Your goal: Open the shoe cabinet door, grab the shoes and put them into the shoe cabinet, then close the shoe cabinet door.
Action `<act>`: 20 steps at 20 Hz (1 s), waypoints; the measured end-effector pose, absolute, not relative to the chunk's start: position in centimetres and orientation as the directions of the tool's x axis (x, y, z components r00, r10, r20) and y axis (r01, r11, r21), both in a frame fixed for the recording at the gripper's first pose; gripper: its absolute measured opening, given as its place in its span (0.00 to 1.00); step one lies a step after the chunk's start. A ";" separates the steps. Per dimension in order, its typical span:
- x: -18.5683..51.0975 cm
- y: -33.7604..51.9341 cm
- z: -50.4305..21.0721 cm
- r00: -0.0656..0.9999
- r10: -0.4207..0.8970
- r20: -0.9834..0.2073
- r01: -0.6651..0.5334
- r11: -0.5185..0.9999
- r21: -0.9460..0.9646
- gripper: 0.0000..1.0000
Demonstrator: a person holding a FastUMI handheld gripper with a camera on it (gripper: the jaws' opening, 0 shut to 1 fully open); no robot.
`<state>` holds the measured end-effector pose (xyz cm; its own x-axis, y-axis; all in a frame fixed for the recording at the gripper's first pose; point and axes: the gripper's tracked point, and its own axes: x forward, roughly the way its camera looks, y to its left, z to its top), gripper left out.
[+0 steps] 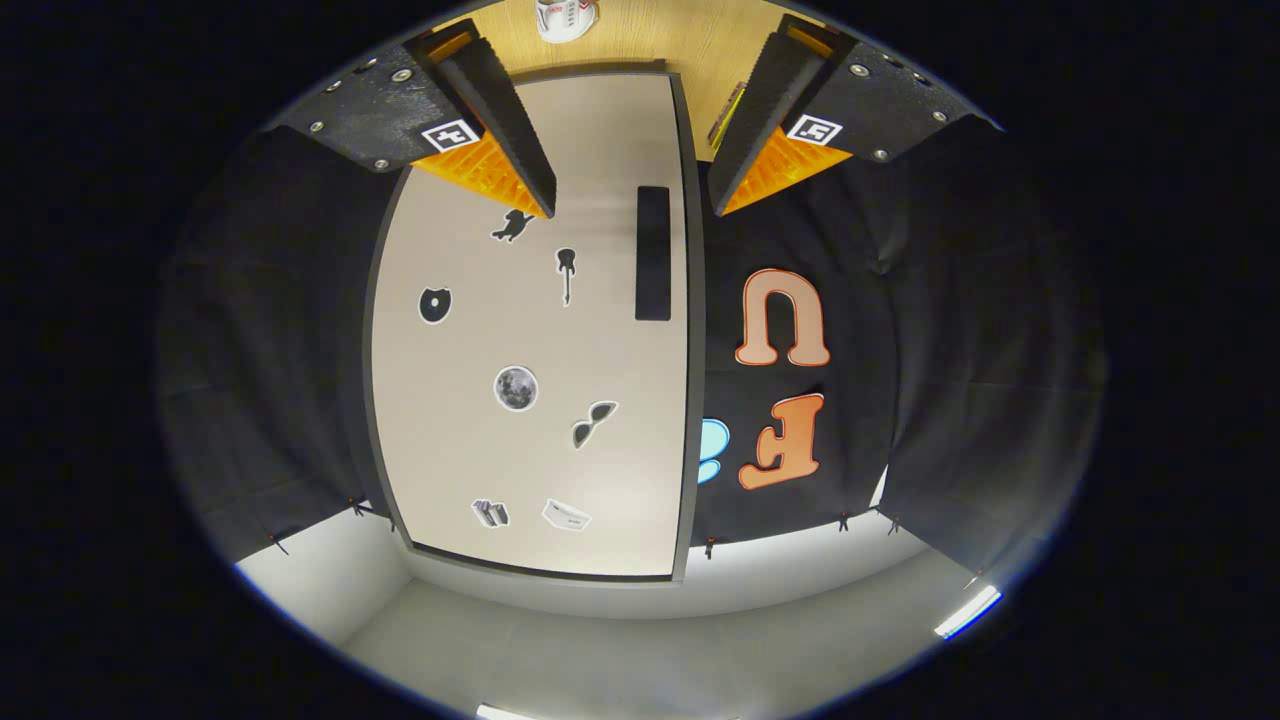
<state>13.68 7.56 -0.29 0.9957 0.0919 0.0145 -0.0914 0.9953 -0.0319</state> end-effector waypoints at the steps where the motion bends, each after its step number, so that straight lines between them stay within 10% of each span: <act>1: 14.4 7.8 -0.3 0.995 0.097 0.012 -0.097 0.995 -0.031 0.96; 20: 25.5 10.7 -1.4 0.996 0.087 0.002 -0.087 0.994 -0.068 0.95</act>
<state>25.51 10.74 -1.37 0.9962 0.0871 0.0016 -0.0868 0.9939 -0.0680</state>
